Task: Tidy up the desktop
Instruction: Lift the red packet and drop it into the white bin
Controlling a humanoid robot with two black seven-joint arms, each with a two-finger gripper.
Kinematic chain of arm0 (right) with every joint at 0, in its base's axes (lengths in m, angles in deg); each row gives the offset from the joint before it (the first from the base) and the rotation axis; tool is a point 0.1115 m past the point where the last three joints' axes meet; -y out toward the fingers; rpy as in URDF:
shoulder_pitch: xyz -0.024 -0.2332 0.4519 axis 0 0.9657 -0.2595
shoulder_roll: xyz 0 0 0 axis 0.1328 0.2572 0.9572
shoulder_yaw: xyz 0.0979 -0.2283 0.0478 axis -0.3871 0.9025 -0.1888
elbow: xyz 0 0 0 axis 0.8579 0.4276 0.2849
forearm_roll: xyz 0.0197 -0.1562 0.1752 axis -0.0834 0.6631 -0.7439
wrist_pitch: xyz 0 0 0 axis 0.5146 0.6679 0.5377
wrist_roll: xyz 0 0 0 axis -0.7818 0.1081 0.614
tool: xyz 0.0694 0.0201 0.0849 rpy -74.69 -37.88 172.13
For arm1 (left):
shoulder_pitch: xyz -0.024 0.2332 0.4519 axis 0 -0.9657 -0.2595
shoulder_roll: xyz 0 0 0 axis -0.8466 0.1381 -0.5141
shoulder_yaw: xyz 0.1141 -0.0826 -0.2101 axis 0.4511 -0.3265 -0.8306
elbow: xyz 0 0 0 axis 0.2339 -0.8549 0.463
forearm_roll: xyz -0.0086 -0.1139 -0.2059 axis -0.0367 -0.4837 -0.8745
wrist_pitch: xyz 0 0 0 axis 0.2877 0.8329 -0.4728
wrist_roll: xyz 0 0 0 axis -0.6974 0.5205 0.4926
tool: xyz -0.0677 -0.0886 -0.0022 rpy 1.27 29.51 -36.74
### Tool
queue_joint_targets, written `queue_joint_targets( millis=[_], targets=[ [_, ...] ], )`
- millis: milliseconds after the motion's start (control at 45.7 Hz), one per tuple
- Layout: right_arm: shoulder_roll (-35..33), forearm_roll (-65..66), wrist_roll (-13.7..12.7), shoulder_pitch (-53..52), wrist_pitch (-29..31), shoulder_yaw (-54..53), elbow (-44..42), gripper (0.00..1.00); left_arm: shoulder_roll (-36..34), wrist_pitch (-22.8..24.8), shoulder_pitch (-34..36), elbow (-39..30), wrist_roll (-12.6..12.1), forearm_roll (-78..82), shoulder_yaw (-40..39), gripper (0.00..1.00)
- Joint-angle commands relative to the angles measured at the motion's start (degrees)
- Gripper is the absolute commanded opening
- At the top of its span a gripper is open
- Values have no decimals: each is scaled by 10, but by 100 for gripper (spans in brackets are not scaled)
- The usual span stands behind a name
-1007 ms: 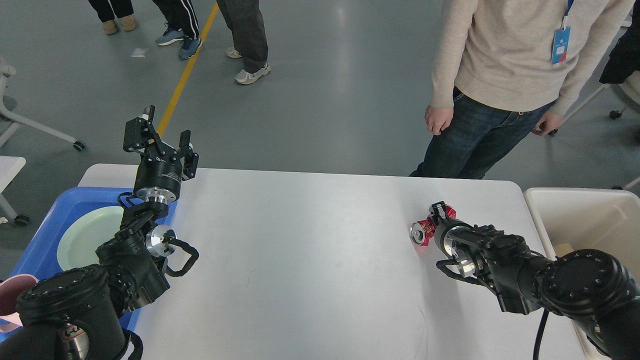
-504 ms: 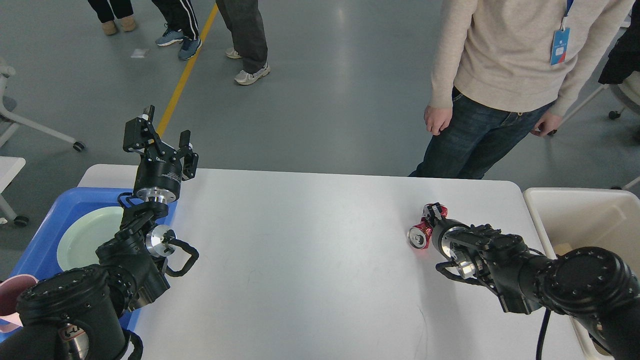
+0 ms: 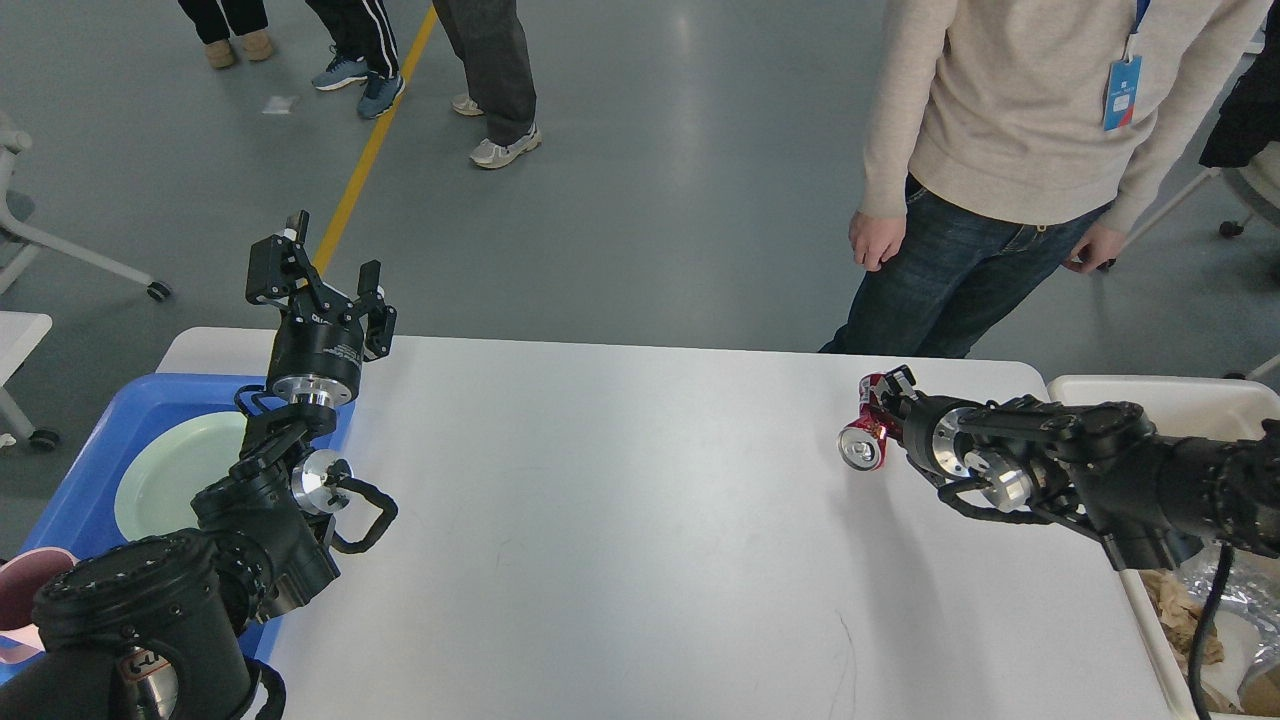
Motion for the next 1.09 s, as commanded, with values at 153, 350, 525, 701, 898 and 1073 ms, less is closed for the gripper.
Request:
queue_joint_targets(
  millis=[153,350,525,701,898,1073],
  targets=[
    [-142,51,-4,-135,72,29,105,12,0,0,0,0,1,0,0,97],
    [-222,52,-7,-246,148,54,131,13,0,0,0,0,0,0,0,97],
    [-262,53,-7,-348,196,97,141,13,0,0,0,0,1,0,0,97],
    [-270,58,-6,-352,184,120,111,13,0,0,0,0,1,0,0,97],
    [-267,60,-3,-203,131,128,11,13,0,0,0,0,0,0,0,97],
    [-270,59,-2,-63,94,124,-91,14,0,1,0,0,1,0,0,97]
  ],
)
